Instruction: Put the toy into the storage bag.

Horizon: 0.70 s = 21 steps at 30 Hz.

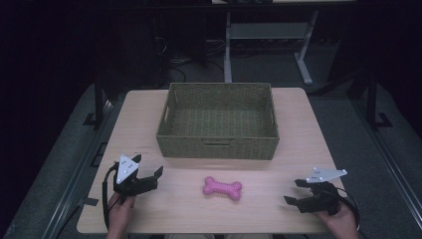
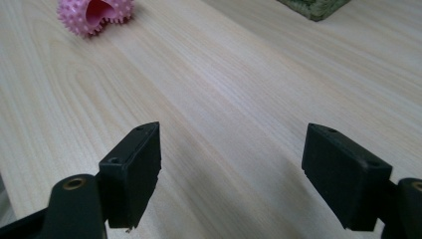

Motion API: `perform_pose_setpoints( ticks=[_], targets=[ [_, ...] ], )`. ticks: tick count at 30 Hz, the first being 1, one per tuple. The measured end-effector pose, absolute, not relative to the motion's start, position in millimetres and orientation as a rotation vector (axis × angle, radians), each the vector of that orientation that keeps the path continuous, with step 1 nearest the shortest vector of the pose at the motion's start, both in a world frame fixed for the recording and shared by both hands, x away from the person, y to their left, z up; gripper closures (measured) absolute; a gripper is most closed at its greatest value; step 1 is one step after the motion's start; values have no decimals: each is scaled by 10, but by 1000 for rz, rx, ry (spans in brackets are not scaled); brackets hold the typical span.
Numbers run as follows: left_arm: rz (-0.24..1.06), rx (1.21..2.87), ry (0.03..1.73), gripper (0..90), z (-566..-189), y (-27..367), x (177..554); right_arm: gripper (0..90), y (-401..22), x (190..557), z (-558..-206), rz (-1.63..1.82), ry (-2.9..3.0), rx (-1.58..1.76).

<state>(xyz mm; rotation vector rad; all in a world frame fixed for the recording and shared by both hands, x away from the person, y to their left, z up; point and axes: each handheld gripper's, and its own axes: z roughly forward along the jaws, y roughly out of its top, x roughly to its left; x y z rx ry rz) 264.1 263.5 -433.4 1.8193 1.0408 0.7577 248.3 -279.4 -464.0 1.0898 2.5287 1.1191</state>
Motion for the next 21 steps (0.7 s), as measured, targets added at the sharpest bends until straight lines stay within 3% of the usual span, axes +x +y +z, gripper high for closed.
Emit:
perform_pose_setpoints(
  ticks=[21],
  targets=[
    [756,1817,1041,139,-4342,2683,2622,213,-2456,2688,-4445,1087,2689,990]
  ],
)
